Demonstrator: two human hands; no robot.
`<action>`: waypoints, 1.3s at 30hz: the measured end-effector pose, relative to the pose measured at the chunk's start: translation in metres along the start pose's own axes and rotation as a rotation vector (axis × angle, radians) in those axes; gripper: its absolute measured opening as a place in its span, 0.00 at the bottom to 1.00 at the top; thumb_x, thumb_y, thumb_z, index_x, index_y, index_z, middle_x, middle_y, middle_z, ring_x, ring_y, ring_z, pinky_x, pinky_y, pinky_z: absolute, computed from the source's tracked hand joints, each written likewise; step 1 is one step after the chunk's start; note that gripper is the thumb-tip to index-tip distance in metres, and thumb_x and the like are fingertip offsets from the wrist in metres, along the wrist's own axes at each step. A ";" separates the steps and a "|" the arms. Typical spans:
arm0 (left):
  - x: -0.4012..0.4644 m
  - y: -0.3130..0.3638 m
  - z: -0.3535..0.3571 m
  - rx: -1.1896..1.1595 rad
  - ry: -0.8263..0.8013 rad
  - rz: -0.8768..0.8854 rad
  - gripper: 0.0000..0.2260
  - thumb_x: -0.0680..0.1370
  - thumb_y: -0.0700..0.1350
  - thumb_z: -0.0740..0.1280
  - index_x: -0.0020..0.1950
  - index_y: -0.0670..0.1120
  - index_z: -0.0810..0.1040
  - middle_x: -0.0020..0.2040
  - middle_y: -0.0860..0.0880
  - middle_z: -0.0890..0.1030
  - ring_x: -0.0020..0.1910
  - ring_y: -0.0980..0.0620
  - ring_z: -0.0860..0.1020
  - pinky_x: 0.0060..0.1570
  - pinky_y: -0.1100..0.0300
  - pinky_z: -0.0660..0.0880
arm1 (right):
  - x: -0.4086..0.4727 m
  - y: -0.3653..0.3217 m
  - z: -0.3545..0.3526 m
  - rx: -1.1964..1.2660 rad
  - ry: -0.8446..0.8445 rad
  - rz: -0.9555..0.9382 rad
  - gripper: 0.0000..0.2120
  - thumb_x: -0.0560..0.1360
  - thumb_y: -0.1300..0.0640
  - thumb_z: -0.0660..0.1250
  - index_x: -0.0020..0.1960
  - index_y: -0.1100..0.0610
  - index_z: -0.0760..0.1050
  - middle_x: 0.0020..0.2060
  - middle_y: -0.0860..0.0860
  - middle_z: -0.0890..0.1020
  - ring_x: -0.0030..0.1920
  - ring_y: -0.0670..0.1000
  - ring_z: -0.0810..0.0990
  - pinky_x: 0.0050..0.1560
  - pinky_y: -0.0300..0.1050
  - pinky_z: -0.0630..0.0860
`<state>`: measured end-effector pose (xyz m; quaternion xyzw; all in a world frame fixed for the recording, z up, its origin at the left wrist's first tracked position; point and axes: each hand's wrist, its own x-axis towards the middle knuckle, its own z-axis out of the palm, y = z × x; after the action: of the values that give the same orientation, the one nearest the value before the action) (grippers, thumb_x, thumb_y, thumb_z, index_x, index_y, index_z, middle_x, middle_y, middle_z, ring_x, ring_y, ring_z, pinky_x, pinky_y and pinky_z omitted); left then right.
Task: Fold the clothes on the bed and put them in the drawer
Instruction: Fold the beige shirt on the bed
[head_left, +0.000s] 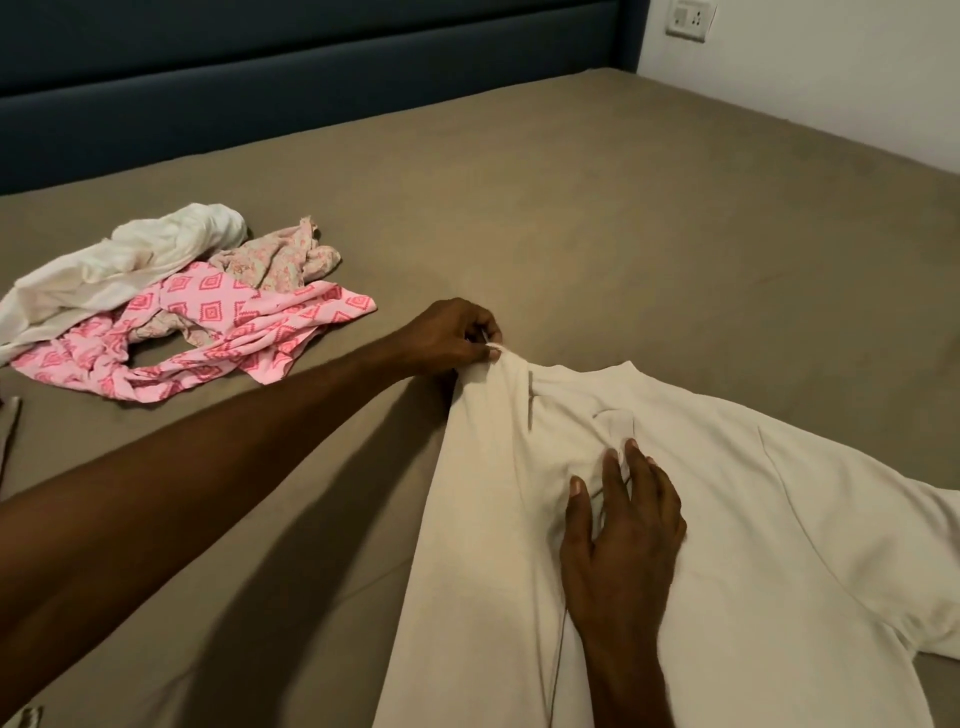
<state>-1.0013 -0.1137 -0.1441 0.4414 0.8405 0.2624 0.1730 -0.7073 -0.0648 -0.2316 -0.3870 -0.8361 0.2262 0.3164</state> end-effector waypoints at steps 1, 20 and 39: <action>-0.001 -0.003 0.000 0.085 -0.030 0.012 0.05 0.76 0.47 0.74 0.50 0.49 0.85 0.47 0.52 0.85 0.47 0.53 0.82 0.51 0.49 0.82 | 0.000 0.000 -0.001 0.051 0.040 0.010 0.24 0.81 0.47 0.59 0.72 0.58 0.76 0.75 0.55 0.72 0.75 0.58 0.67 0.73 0.61 0.66; -0.008 0.095 0.073 0.272 -0.104 0.433 0.05 0.74 0.49 0.75 0.49 0.56 0.86 0.44 0.62 0.83 0.46 0.63 0.71 0.46 0.61 0.71 | 0.000 0.003 -0.001 0.021 0.343 0.119 0.15 0.72 0.57 0.73 0.55 0.64 0.81 0.56 0.61 0.79 0.59 0.63 0.71 0.60 0.59 0.70; -0.104 0.059 0.121 0.446 0.109 0.284 0.27 0.84 0.62 0.49 0.82 0.55 0.59 0.83 0.45 0.57 0.83 0.46 0.51 0.77 0.45 0.53 | -0.003 0.004 0.001 -0.105 0.433 0.175 0.02 0.79 0.61 0.66 0.51 0.58 0.76 0.39 0.56 0.80 0.42 0.62 0.75 0.47 0.56 0.68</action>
<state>-0.8424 -0.1380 -0.1997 0.5673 0.8152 0.1159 -0.0124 -0.7045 -0.0645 -0.2361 -0.5135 -0.7226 0.1206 0.4468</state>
